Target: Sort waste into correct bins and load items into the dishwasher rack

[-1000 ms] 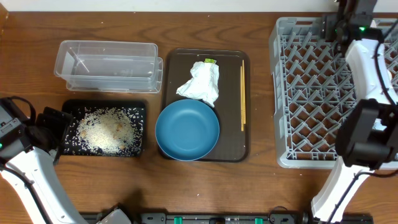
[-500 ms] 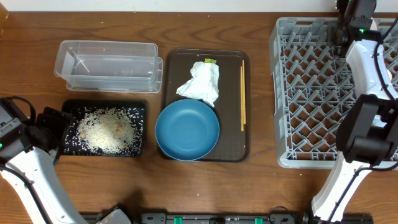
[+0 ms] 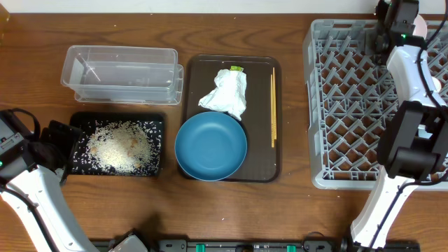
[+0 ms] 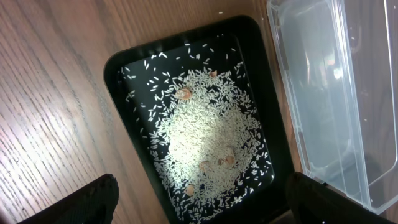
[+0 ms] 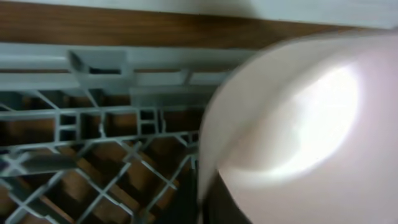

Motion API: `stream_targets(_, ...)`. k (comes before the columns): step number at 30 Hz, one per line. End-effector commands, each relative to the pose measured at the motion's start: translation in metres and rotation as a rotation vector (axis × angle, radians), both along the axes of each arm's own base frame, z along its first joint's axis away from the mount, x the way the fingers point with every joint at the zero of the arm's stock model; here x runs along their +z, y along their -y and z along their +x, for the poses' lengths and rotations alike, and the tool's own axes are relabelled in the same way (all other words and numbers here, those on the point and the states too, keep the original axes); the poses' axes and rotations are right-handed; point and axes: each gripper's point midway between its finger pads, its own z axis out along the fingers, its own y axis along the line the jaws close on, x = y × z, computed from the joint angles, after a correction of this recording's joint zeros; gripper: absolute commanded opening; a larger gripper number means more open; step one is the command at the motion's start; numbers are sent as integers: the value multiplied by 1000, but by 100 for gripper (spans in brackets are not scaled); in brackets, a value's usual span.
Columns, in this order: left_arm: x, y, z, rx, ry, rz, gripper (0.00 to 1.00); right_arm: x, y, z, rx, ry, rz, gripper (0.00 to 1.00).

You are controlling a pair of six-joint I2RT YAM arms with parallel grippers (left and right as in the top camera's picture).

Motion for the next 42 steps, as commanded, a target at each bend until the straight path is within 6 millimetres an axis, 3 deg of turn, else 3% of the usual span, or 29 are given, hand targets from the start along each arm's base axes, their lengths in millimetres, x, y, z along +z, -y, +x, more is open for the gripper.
stream_targets(1,5,-2,1,11,12,3,89,55,1,1,-41,114,22,1)
stream_targets(9,5,-2,1,11,12,3,89,120,-8,-11,41,230,125,1)
stream_targets(15,5,-2,1,11,12,3,89,135,-10,-23,293,323,520,1)
stream_targets(22,5,-2,1,11,12,3,89,155,-5,-56,681,461,891,1)
stream_targets(26,5,-2,1,11,12,3,89,133,10,-54,663,452,984,1)
stream_targets(35,5,-2,1,11,12,3,89,79,23,-28,592,421,1181,1)
stream_targets(42,5,-2,1,11,12,3,89,48,30,-19,535,397,1272,1)
